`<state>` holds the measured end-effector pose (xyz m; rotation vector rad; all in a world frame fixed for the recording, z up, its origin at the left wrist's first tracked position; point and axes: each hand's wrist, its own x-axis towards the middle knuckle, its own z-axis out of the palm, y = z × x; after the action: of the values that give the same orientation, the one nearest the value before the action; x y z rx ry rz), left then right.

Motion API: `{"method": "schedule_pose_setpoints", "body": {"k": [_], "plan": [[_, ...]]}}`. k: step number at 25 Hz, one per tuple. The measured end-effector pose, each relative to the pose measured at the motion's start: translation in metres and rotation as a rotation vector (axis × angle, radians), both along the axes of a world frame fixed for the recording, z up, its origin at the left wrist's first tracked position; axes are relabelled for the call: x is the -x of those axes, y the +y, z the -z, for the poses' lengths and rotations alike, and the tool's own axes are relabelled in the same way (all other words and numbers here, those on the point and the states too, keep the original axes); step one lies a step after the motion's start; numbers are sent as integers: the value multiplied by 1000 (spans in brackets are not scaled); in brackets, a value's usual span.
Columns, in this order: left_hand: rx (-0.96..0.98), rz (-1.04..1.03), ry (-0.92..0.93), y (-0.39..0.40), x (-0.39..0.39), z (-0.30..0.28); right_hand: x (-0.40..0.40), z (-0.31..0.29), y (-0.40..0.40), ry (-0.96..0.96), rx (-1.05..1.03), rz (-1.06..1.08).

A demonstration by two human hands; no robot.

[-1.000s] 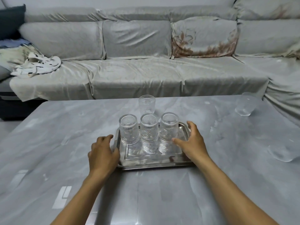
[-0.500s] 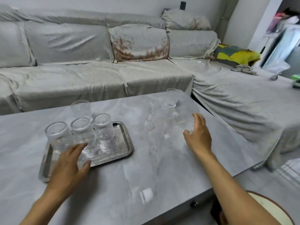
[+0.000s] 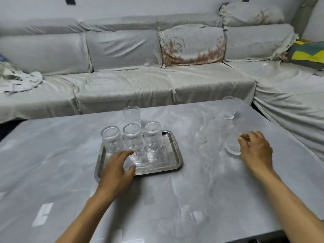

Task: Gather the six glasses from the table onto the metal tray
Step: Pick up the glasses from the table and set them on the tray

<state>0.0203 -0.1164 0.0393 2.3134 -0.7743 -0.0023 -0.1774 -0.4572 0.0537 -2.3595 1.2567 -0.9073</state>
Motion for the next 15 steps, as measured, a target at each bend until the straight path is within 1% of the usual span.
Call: {"method": "schedule_pose_setpoints", "body": {"k": [1,2,3,4,6,8,10,11,12,13,15], "plan": [[62,-27,49,1,-1,-5,-11,-9,19,-68,-12,-88],[132,-58,128,3,-1,-9,-24,-20,42,-163,-67,-190],[209,-72,240,6,-2,-14,-39,-29,68,-279,-187,-296],[289,-64,376,10,-4,-17,-55,-37,97,-402,-376,-396],[432,-4,634,17,-4,-23,-83,-42,152,-595,-832,-554],[655,13,790,26,-9,-28,-107,-42,195,-725,-1215,-633],[890,28,851,33,-18,-32,-123,-37,218,-849,-1478,-647],[938,57,849,35,-21,-32,-129,-33,225,-885,-1560,-652],[925,67,810,36,-22,-33,-135,-29,231,-894,-1618,-658],[879,35,741,35,-21,-31,-140,-24,236,-887,-1661,-664],[843,-147,633,36,-22,-28,-150,-12,249,-849,-1737,-686]]}}
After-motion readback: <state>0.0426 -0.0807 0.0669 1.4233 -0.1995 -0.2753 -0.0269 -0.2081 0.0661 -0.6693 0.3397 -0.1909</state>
